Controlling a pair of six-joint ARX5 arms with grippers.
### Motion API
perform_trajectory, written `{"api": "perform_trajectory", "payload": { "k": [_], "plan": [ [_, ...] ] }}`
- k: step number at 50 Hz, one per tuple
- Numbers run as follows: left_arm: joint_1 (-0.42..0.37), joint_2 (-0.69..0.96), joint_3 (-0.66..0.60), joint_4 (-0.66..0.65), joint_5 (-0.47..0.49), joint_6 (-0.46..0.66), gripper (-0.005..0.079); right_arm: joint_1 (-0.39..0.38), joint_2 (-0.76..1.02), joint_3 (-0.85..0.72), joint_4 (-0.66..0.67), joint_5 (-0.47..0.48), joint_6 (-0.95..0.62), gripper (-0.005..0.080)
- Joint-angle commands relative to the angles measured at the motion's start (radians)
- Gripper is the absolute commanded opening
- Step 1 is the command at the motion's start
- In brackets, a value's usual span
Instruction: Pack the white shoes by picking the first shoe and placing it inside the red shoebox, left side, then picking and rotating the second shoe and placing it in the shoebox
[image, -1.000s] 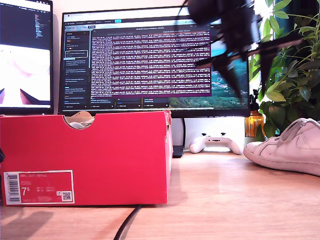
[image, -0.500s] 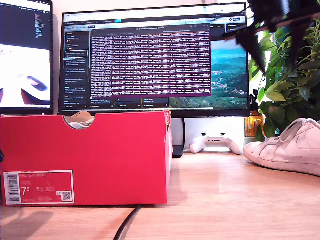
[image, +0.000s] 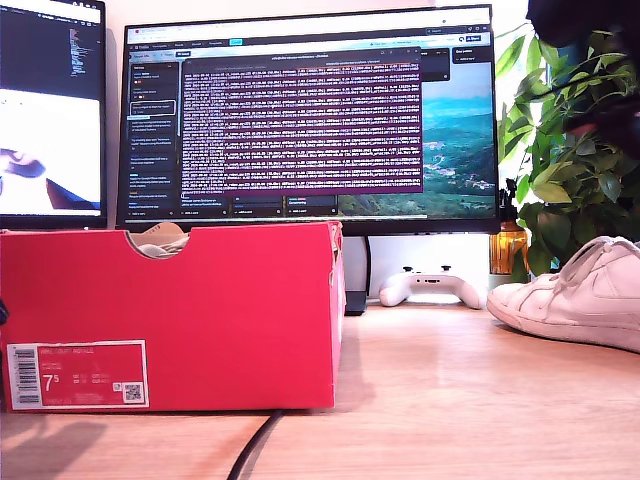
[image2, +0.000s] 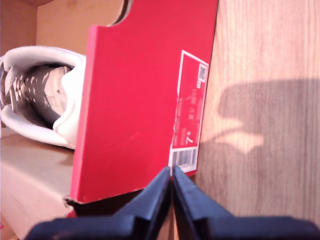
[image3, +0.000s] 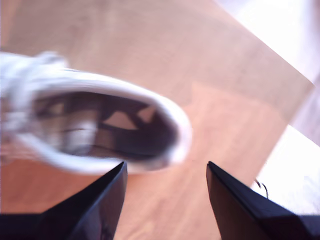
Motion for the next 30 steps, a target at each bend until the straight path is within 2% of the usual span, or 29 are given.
{"api": "perform_trajectory", "payload": {
  "k": [1,30],
  "plan": [
    [-0.004,0.004,0.0,0.005,0.002,-0.003,-0.0021,-0.013,-0.006,-0.039,0.002,0.007,0.021,0.0464],
    [-0.004,0.004,0.0,0.004,0.002,-0.003,-0.0021,-0.087,-0.005,-0.164,0.171,-0.038,0.037,0.0464]
  ]
}}
